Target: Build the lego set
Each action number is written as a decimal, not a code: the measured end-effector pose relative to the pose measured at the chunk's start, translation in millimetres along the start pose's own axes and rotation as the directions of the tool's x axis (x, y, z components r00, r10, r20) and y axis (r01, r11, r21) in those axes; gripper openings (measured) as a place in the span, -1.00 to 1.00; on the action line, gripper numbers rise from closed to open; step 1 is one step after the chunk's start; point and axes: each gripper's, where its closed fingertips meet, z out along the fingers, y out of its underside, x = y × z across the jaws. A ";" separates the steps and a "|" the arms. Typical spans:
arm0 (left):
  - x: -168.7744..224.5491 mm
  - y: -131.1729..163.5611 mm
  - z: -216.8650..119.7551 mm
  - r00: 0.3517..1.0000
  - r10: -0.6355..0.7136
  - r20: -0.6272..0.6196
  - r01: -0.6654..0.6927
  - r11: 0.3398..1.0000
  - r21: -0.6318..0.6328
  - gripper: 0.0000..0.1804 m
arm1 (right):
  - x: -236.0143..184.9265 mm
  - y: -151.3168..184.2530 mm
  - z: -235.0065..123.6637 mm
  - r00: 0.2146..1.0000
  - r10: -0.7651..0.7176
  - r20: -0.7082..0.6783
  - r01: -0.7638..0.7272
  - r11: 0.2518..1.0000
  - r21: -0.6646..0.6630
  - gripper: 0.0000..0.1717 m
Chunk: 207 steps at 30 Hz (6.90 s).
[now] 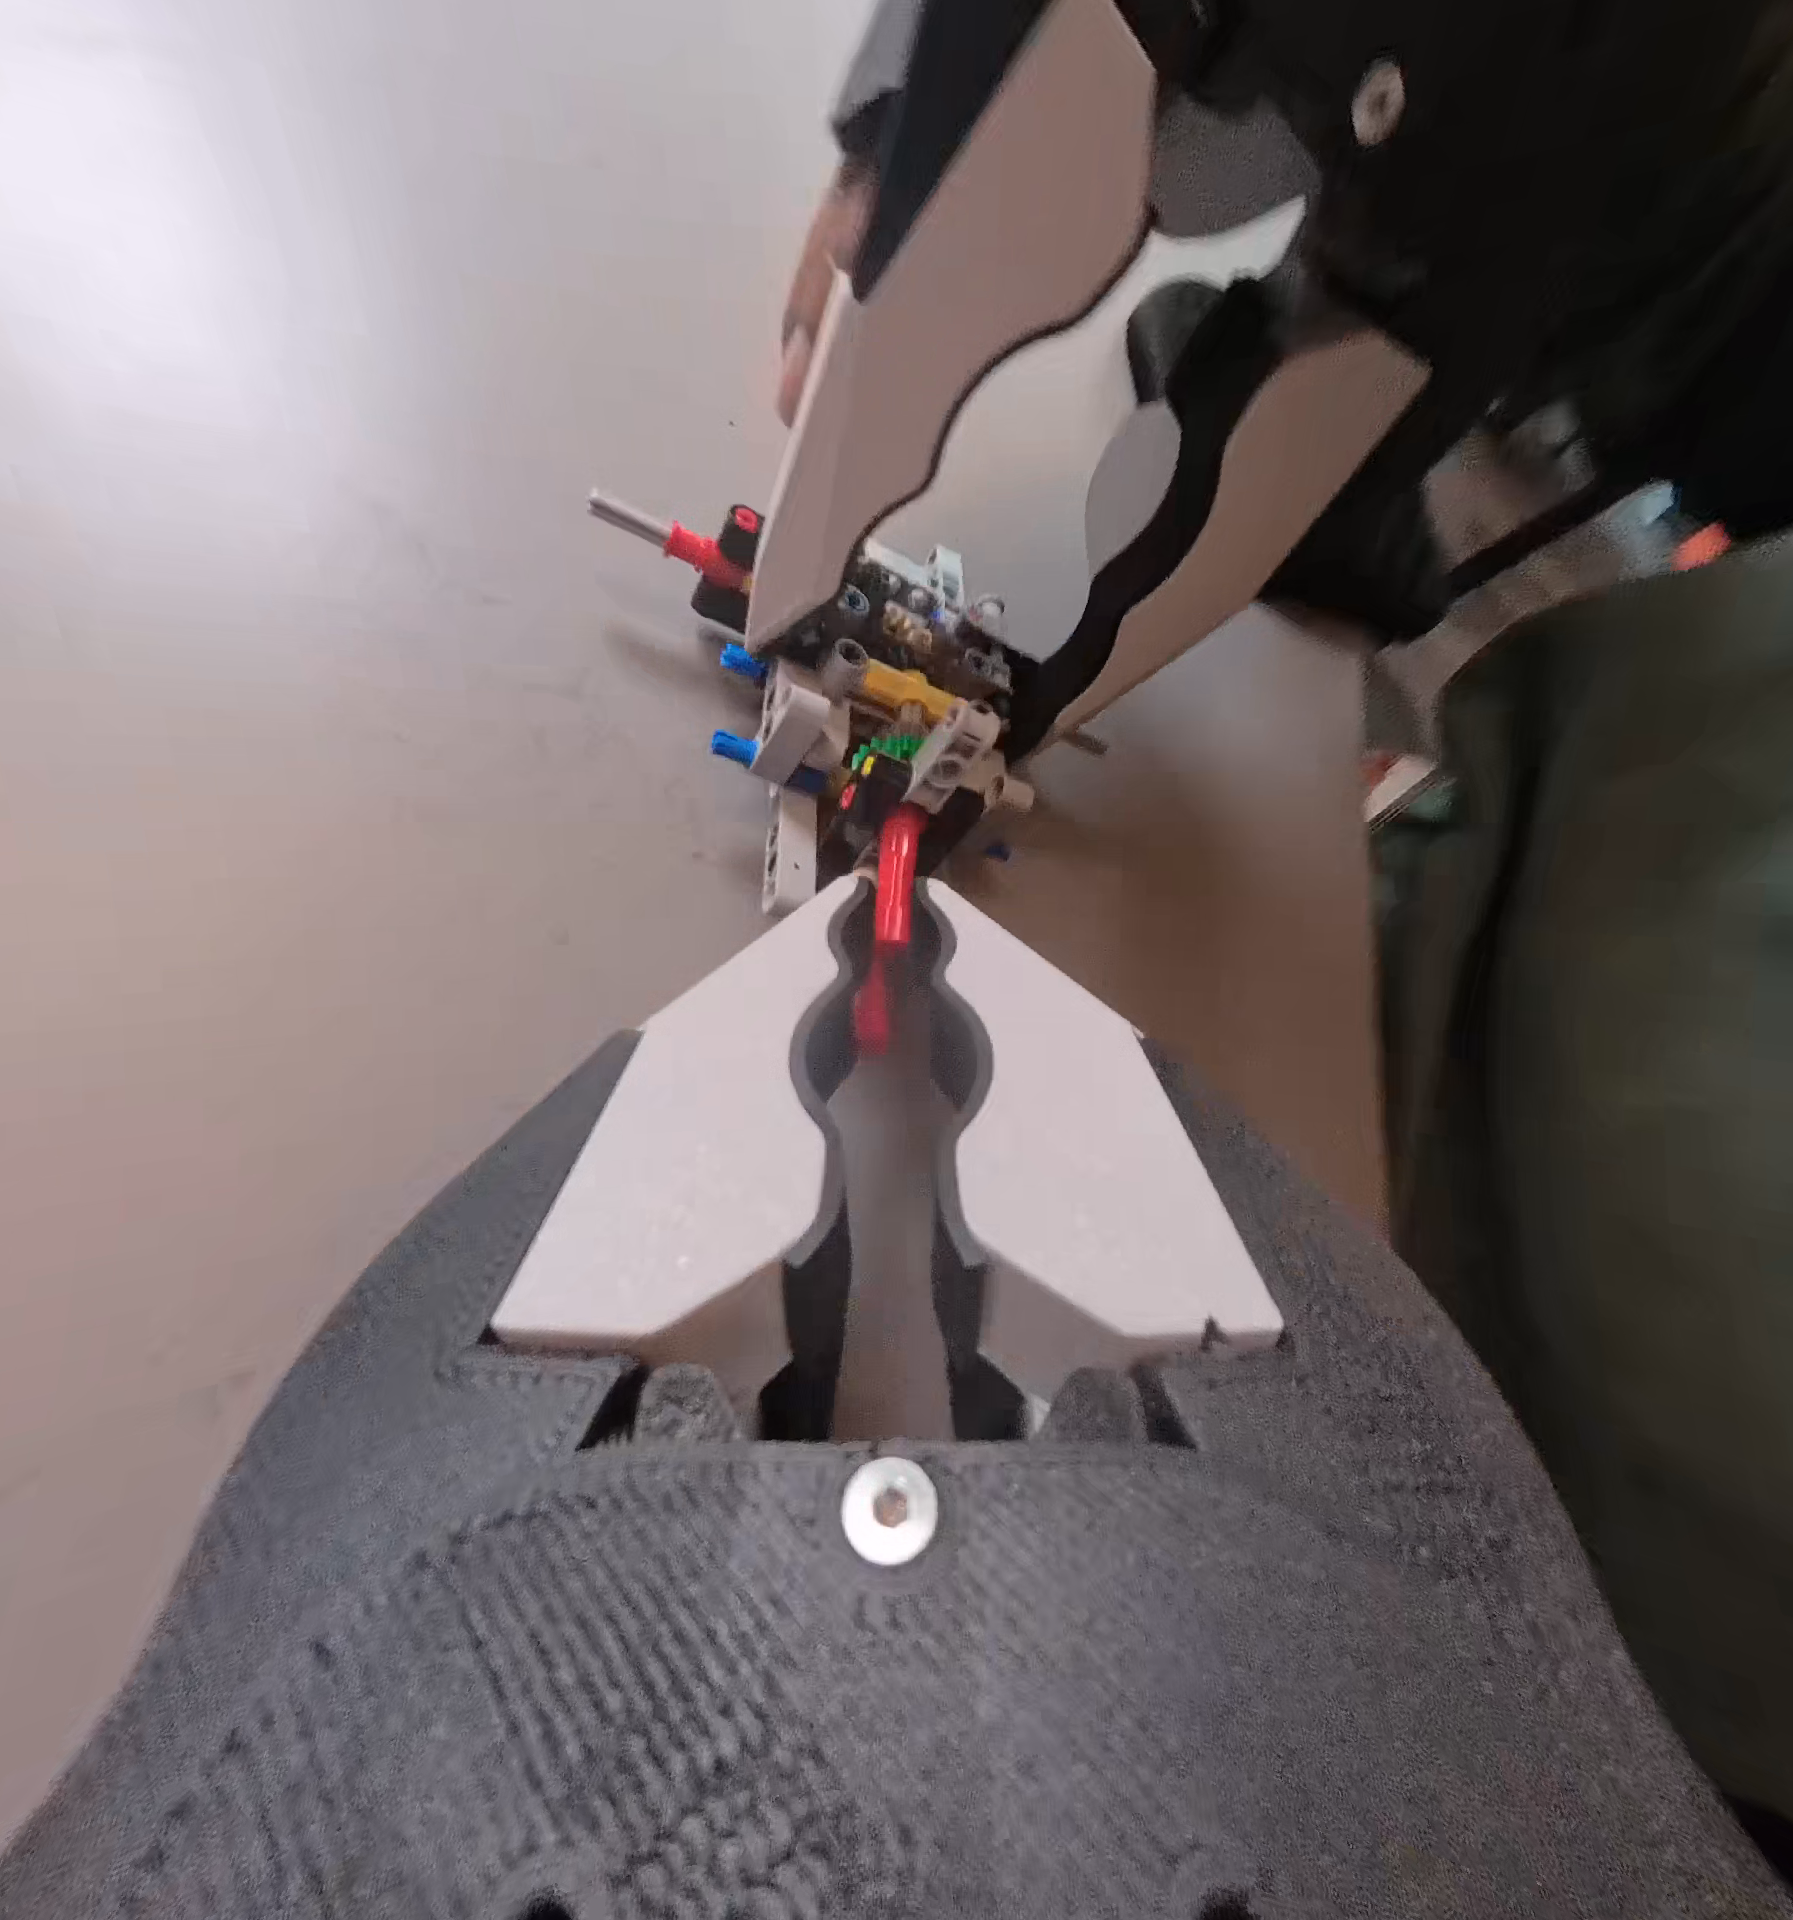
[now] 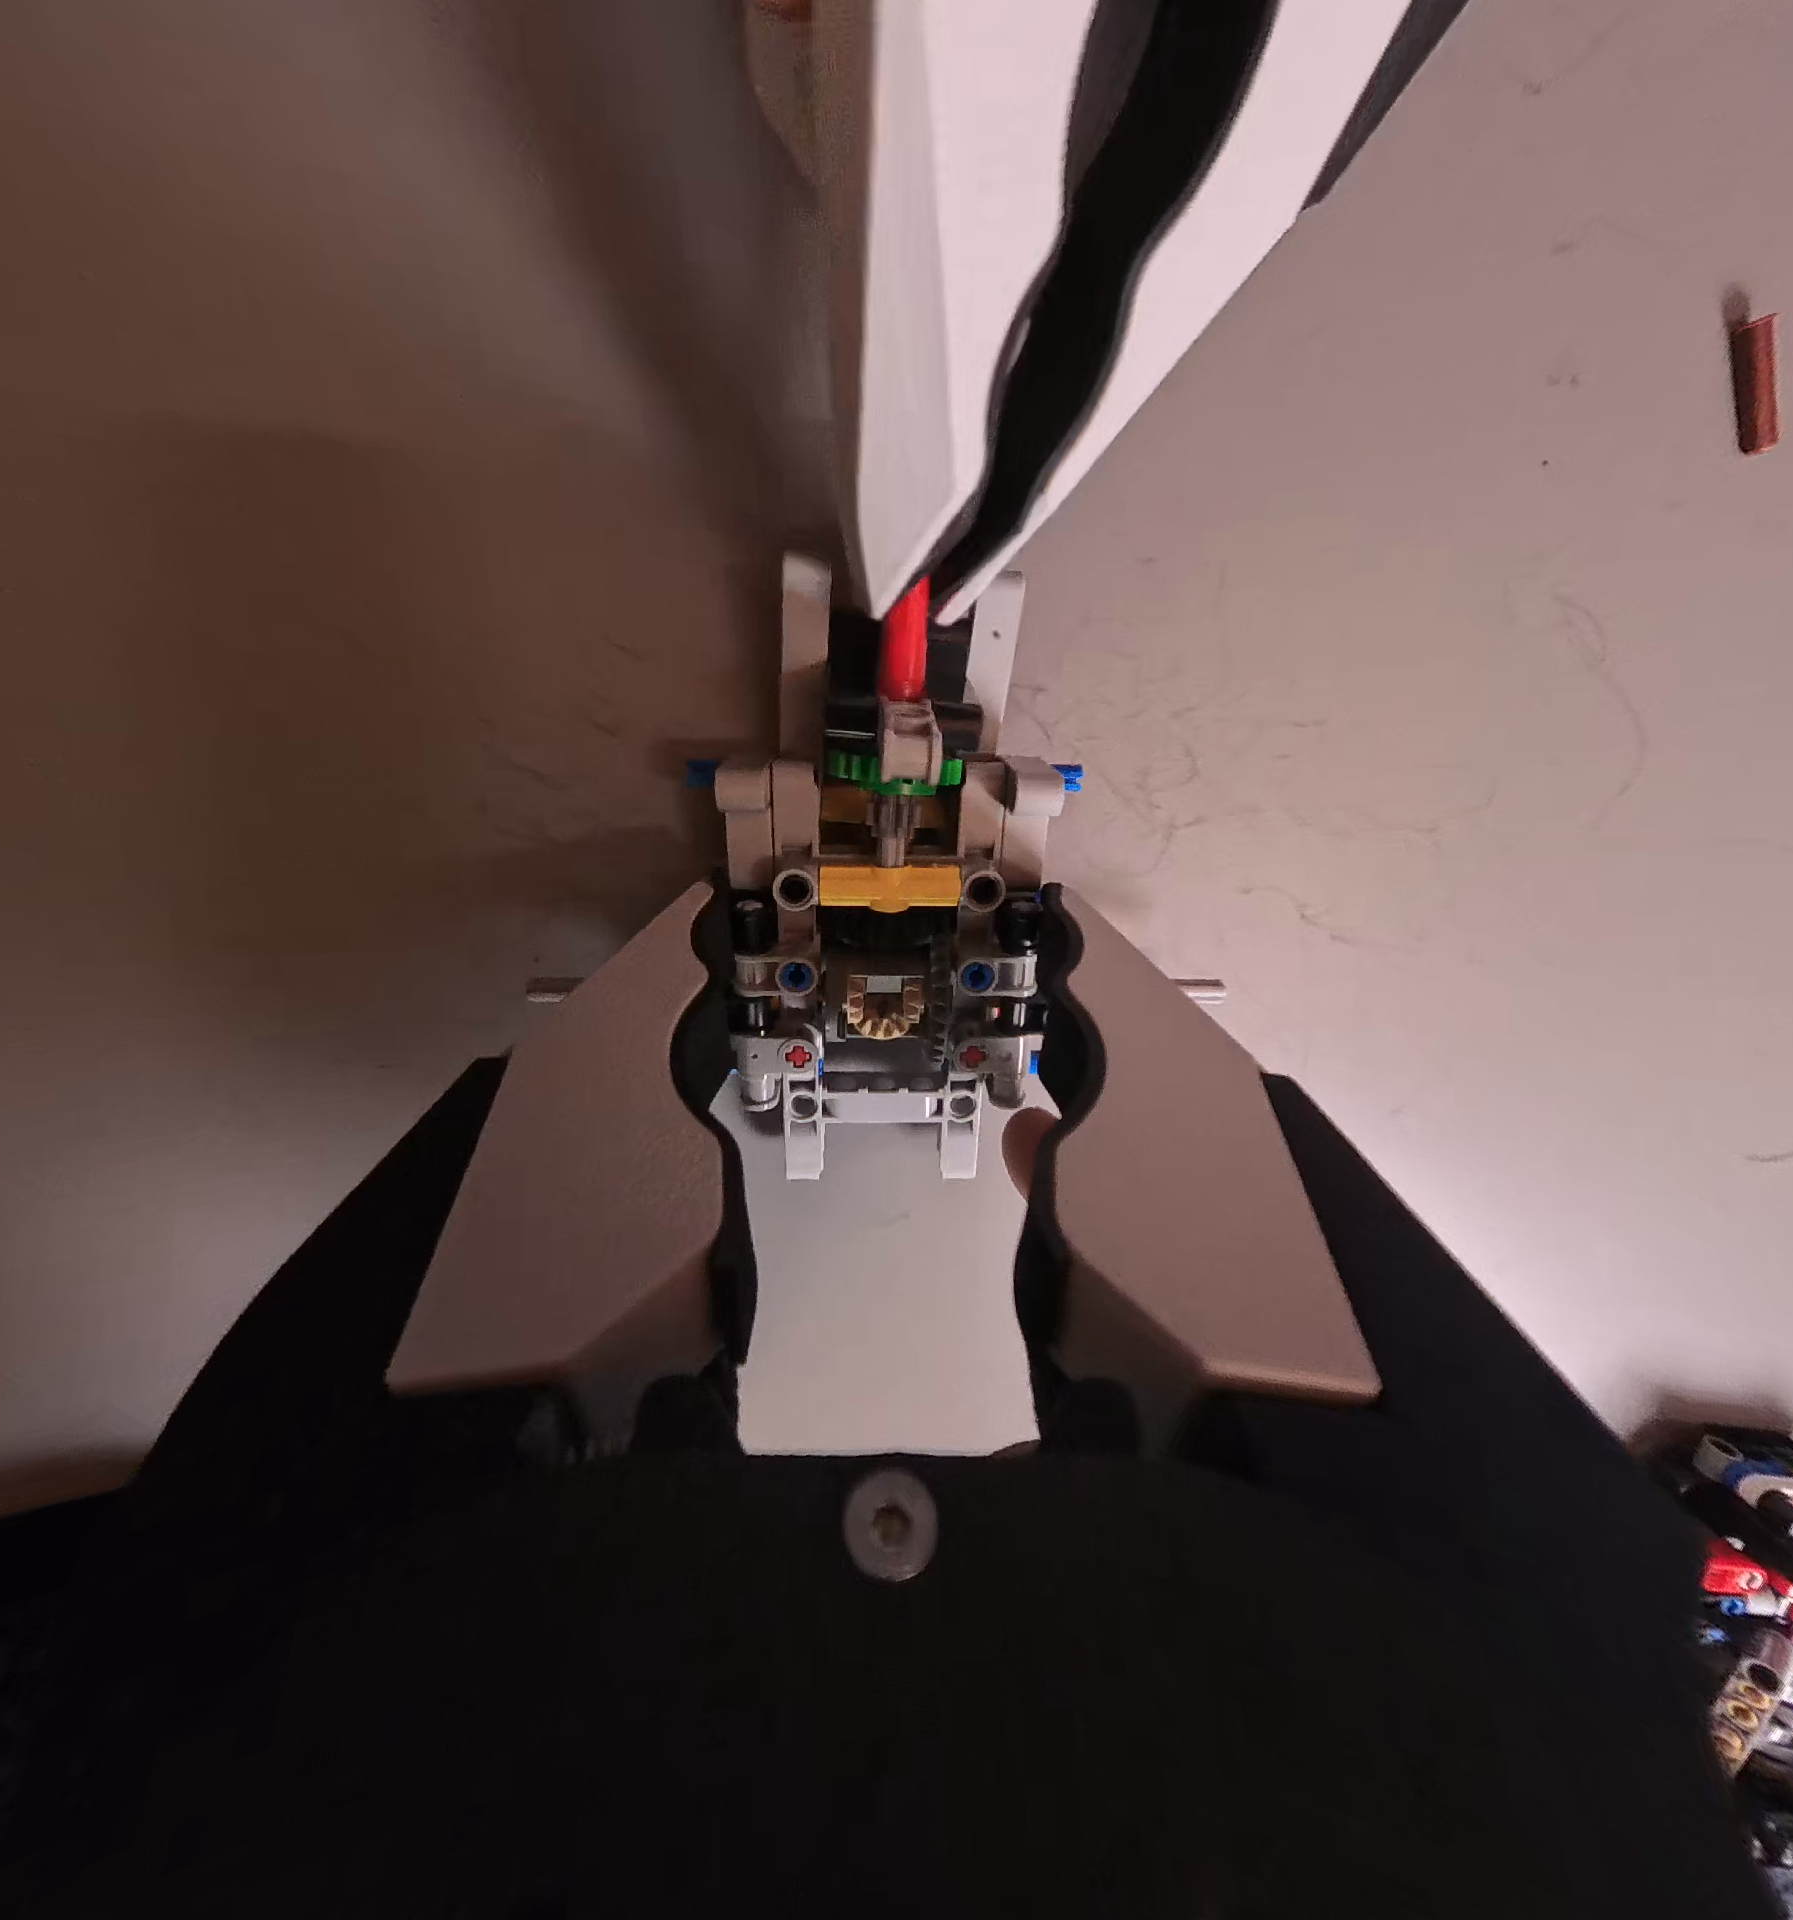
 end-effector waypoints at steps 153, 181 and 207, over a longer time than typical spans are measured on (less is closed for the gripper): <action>9.0 13.9 10.0 0.986 -0.058 -0.159 0.012 0.960 -0.281 -0.96 | -14.7 27.4 -0.2 0.992 0.122 -0.026 -0.111 0.962 0.249 -0.29; 4.6 7.1 9.2 0.943 0.320 0.091 -0.306 0.941 -0.142 -0.89 | -9.5 37.4 -9.7 0.984 0.176 -0.018 -0.160 0.930 0.332 -0.27; 11.6 -6.1 7.1 0.930 0.328 0.165 -0.351 0.926 0.141 -0.94 | -5.2 -7.4 -52.2 0.982 0.140 -0.124 -0.053 0.844 0.534 -0.68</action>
